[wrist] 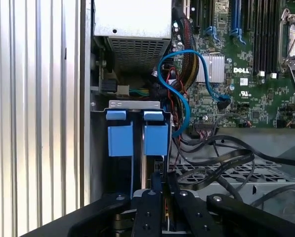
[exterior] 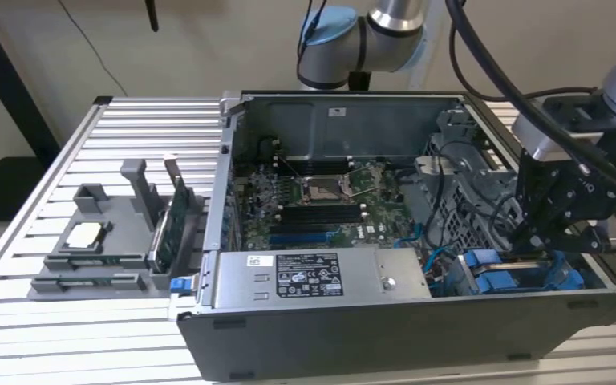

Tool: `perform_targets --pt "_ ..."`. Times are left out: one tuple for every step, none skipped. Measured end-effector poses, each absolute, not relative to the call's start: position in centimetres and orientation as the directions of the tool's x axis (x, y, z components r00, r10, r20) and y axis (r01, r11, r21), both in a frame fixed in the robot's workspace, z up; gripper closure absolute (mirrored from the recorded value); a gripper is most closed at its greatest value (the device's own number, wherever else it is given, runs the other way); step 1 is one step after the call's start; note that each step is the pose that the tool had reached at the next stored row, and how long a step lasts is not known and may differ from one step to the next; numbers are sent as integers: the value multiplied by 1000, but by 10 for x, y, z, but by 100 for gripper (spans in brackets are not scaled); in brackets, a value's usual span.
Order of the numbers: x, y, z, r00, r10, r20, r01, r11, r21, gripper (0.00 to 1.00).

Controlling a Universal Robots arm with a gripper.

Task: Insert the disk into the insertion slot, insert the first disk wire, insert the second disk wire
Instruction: 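Insert the second disk wire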

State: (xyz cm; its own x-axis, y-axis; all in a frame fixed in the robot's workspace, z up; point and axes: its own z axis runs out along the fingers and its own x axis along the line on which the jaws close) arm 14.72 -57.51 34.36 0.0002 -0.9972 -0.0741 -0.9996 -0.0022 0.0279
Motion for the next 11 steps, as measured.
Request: perform_targets --pt "147 -575 343 0 -997 -74 -1000 -2 28 84" --pt "147 -575 343 0 -997 -74 -1000 -2 28 84" --pt "147 -575 343 0 -997 -74 -1000 -2 28 84" --pt "147 -575 342 0 -997 -75 -1000 -2 28 84" --pt "147 -575 341 1 -997 -75 -1000 -3 28 84" --pt "147 -575 340 1 -997 -75 -1000 -3 28 84" --pt "147 -575 339 1 -997 -74 -1000 -3 28 84" --pt "147 -575 338 1 -997 -74 -1000 -3 28 84" --pt "147 -575 337 1 -997 -73 -1000 -3 28 84" --pt "147 -575 336 1 -997 -74 -1000 -3 28 84" --pt "147 -575 336 1 -997 -74 -1000 -3 28 83"
